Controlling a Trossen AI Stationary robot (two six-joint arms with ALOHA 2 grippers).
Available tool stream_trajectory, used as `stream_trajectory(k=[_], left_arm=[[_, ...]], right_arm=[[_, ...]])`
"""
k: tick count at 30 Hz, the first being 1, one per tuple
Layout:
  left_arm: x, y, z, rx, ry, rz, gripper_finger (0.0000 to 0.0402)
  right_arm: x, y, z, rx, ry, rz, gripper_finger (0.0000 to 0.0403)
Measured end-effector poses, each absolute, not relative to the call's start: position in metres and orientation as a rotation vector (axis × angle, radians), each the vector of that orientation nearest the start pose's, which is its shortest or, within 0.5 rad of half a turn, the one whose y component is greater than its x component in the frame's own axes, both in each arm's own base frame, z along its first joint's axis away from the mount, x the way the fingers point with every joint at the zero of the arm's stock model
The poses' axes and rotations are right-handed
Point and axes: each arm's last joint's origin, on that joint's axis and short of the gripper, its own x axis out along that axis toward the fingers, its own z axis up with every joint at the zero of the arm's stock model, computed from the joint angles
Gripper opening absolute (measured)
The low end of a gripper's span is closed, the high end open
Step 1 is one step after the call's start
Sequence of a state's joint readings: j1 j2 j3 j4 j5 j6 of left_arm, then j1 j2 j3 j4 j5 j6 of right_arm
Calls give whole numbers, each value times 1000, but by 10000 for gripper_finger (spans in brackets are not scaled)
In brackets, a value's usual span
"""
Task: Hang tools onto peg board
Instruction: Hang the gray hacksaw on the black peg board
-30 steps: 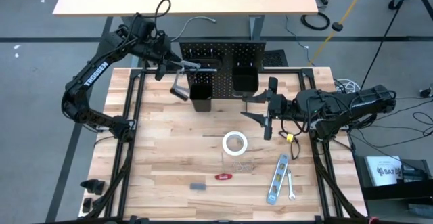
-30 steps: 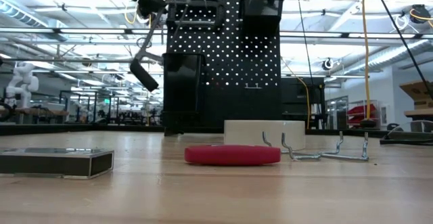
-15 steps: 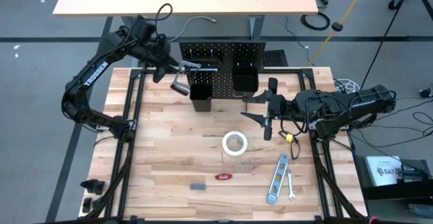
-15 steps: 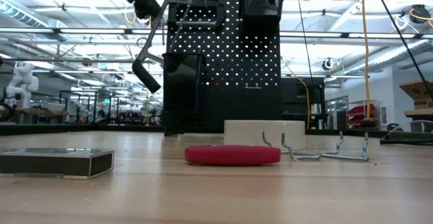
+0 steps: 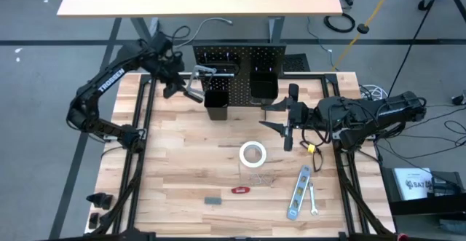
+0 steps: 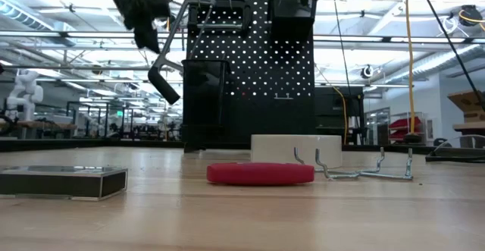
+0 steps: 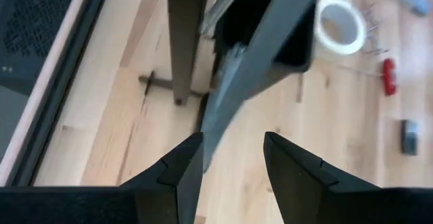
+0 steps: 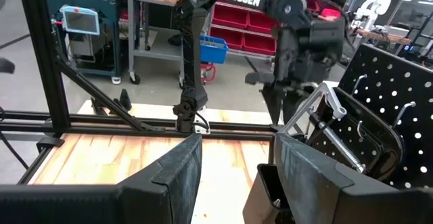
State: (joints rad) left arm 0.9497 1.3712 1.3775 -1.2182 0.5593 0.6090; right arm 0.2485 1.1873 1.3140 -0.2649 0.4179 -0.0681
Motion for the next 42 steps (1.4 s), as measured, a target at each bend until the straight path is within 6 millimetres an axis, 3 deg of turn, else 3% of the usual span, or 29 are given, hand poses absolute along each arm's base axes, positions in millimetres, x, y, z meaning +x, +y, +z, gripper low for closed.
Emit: stream_trajectory(k=[6, 17, 29, 42], left_arm=[[157, 195, 315, -249, 946, 82, 160], [158, 196, 306, -221, 940, 72, 157], [158, 193, 306, -207, 916, -5, 17], [156, 191, 308, -206, 918, 2, 18]], right_arm=[[245, 50, 426, -113, 137, -164, 180], [245, 50, 426, -114, 139, -164, 180], [245, 50, 425, -115, 144, -164, 180], [245, 50, 425, -113, 146, -164, 180]])
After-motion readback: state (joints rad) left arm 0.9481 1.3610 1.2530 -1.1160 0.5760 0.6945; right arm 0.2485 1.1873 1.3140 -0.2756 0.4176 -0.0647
